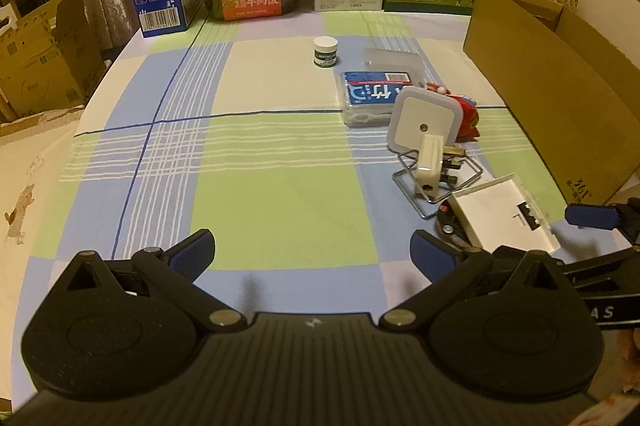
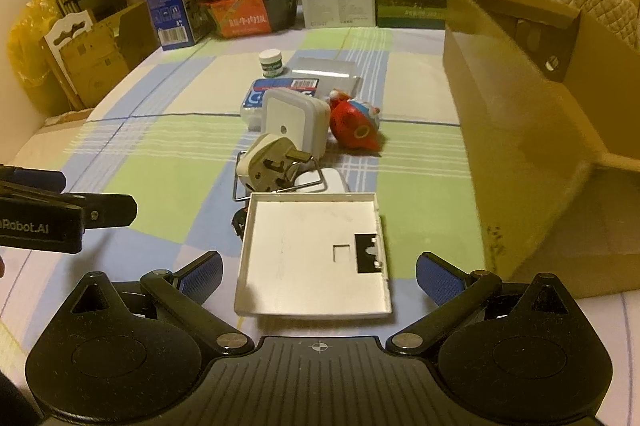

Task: Organize rigid objects
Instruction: 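Grasp the white tray with the right tool while the left tool grasps the black toy car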

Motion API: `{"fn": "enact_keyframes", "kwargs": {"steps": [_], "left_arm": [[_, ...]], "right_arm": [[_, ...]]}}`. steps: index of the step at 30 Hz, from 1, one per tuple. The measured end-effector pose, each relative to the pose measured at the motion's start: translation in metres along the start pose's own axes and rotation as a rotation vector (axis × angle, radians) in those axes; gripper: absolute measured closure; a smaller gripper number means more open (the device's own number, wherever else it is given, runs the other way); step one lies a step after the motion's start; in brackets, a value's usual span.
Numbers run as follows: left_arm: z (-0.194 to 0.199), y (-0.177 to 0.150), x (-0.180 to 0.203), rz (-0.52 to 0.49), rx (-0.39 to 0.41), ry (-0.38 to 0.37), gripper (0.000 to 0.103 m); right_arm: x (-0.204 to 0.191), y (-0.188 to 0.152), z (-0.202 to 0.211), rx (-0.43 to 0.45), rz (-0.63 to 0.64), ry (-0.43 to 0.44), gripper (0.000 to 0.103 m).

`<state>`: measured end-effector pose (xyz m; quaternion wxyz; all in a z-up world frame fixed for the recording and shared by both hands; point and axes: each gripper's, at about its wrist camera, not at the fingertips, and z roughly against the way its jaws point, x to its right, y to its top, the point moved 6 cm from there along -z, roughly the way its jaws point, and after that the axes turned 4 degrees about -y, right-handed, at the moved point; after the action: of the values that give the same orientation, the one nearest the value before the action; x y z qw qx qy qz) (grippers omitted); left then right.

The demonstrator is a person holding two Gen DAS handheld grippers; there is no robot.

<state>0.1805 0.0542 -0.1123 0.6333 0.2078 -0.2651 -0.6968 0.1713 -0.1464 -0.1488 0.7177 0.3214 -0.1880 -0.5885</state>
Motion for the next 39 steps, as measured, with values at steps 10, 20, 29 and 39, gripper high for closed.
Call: {"fn": "enact_keyframes", "kwargs": {"steps": [10, 20, 29, 39], "left_arm": [[-0.008, -0.001, -0.005, 0.017, -0.005, -0.015, 0.001], [-0.008, -0.002, 0.008, -0.011, -0.006, -0.064, 0.001], [-0.017, -0.003, 0.043, -0.123, -0.026, -0.241, 0.001], [-0.047, -0.004, 0.087, -0.239, -0.055, -0.421, 0.017]], "right_arm": [[0.0, -0.001, -0.022, -0.027, 0.018, 0.001, 0.017], [0.001, -0.001, -0.004, -0.007, 0.032, -0.026, 0.018], [0.023, -0.033, 0.028, -0.04, 0.022, -0.078, 0.018], [0.037, -0.046, 0.037, -0.036, -0.011, -0.098, 0.018]]}}
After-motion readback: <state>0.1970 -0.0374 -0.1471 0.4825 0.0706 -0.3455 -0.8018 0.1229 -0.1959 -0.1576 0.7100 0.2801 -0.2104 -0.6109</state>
